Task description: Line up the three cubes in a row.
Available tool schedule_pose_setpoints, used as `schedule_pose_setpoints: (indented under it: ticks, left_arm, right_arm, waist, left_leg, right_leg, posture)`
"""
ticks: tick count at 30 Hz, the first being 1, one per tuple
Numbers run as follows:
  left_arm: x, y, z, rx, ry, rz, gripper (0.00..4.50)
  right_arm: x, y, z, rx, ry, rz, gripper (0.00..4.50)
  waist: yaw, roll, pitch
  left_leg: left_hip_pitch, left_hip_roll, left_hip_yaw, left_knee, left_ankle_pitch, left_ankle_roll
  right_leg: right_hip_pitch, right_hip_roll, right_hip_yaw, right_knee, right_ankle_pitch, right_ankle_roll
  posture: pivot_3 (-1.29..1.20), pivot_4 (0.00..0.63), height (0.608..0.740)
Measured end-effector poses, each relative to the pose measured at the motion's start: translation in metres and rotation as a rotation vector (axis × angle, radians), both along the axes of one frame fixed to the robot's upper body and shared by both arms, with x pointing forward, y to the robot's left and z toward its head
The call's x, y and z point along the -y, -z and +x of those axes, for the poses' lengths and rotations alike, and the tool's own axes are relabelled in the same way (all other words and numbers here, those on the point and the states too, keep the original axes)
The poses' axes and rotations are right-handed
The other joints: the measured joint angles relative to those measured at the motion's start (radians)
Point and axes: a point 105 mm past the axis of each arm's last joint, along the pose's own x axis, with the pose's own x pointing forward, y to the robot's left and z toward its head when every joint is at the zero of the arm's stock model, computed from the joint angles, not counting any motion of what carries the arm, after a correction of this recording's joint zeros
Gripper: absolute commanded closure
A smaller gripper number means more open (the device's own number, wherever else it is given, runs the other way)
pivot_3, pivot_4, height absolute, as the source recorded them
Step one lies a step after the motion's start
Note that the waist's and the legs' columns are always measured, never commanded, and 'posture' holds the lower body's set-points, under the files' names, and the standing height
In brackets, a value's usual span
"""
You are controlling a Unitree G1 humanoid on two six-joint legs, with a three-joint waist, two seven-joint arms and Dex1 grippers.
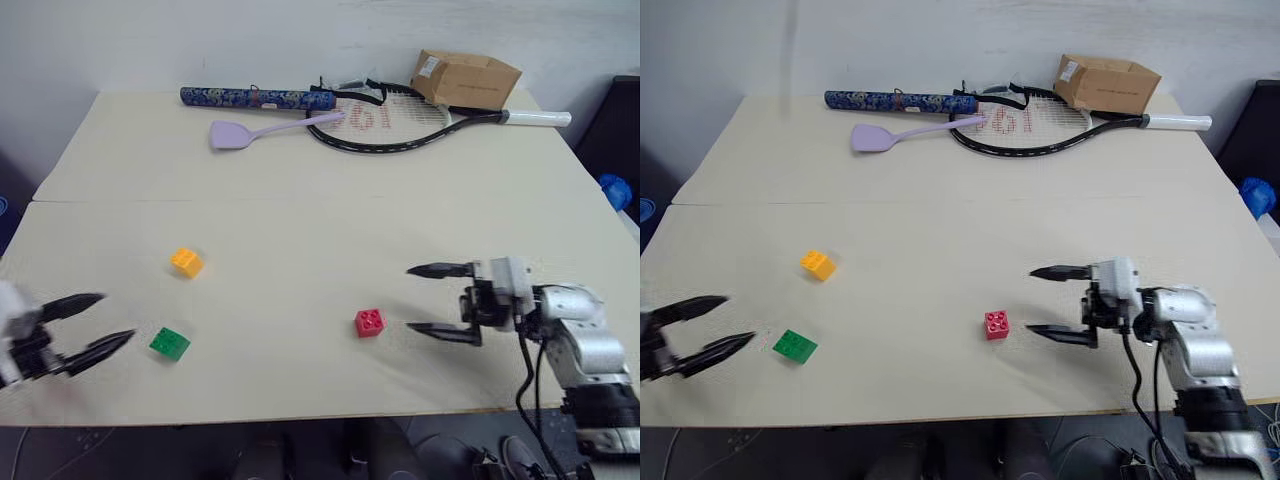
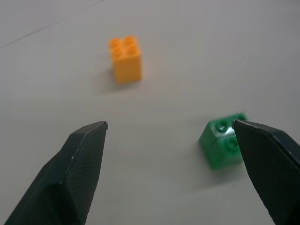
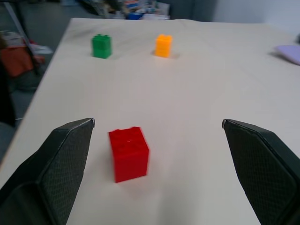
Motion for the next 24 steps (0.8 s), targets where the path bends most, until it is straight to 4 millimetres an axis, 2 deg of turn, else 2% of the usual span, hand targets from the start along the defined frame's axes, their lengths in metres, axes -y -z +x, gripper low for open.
schedule_pose_setpoints:
  ticks: [2, 5, 8, 10, 16, 19, 24]
  left_arm:
    - [-0.017, 0.011, -0.015, -0.054, -0.059, 0.021, 0.00]
    - [-0.042, 0.027, -0.031, -0.107, -0.161, 0.011, 0.00]
    - [-0.046, 0.029, -0.036, -0.109, -0.164, 0.007, 0.00]
    - [-0.037, 0.027, -0.037, -0.106, -0.120, 0.012, 0.00]
    - [0.007, 0.023, -0.034, -0.064, 0.043, -0.027, 0.00]
    - [0.040, 0.033, -0.034, -0.022, 0.061, -0.109, 0.00]
    - [0.075, 0.053, -0.019, 0.068, -0.050, -0.196, 0.00]
  right_arm:
    - [0.006, 0.002, -0.002, 0.030, 0.053, 0.034, 0.03]
    - [0.010, 0.020, -0.015, -0.065, 0.038, 0.045, 0.03]
    - [0.008, 0.022, -0.024, -0.100, -0.008, 0.054, 0.03]
    - [0.005, 0.017, -0.026, -0.083, -0.023, 0.059, 0.03]
    - [-0.010, 0.002, -0.034, -0.015, -0.078, 0.087, 0.03]
    - [-0.024, -0.001, -0.042, 0.005, -0.136, 0.094, 0.03]
    - [-0.035, -0.001, -0.045, -0.012, -0.159, 0.111, 0.03]
  waist:
    - [0.000, 0.000, 0.000]
    - [0.008, 0.000, 0.000]
    - [0.011, 0.000, 0.000]
    - [0.011, 0.000, 0.000]
    - [0.011, 0.001, 0.000]
    - [0.004, 0.001, 0.000]
    - [0.009, 0.000, 0.000]
  left_leg:
    - [0.000, 0.000, 0.000, 0.000, 0.000, 0.000]
    - [0.000, -0.001, 0.000, -0.001, -0.001, 0.000]
    - [0.000, -0.002, 0.000, -0.001, -0.002, 0.002]
    - [0.001, -0.002, 0.000, -0.001, -0.002, 0.001]
    - [0.001, -0.002, -0.001, -0.002, -0.002, 0.001]
    - [0.001, -0.002, -0.001, -0.002, -0.003, 0.001]
    - [0.001, -0.003, 0.000, -0.002, -0.002, 0.002]
  right_leg:
    - [0.000, -0.001, 0.000, 0.000, 0.000, 0.000]
    - [-0.001, -0.002, 0.000, 0.000, 0.000, -0.001]
    - [0.000, -0.004, 0.000, 0.001, 0.000, -0.001]
    - [0.000, -0.005, 0.000, 0.001, 0.000, -0.001]
    - [-0.001, -0.005, 0.000, 0.001, 0.000, -0.001]
    - [0.000, -0.005, 0.000, 0.000, 0.000, -0.001]
    - [0.000, -0.005, 0.000, 0.001, 0.000, -0.001]
  posture:
    - [0.00, 0.150, 0.740]
    - [0.00, 0.150, 0.740]
    - [0.00, 0.150, 0.740]
    - [0.00, 0.150, 0.740]
    - [0.00, 0.150, 0.740]
    - [0.00, 0.150, 0.740]
    - [0.00, 0.150, 0.740]
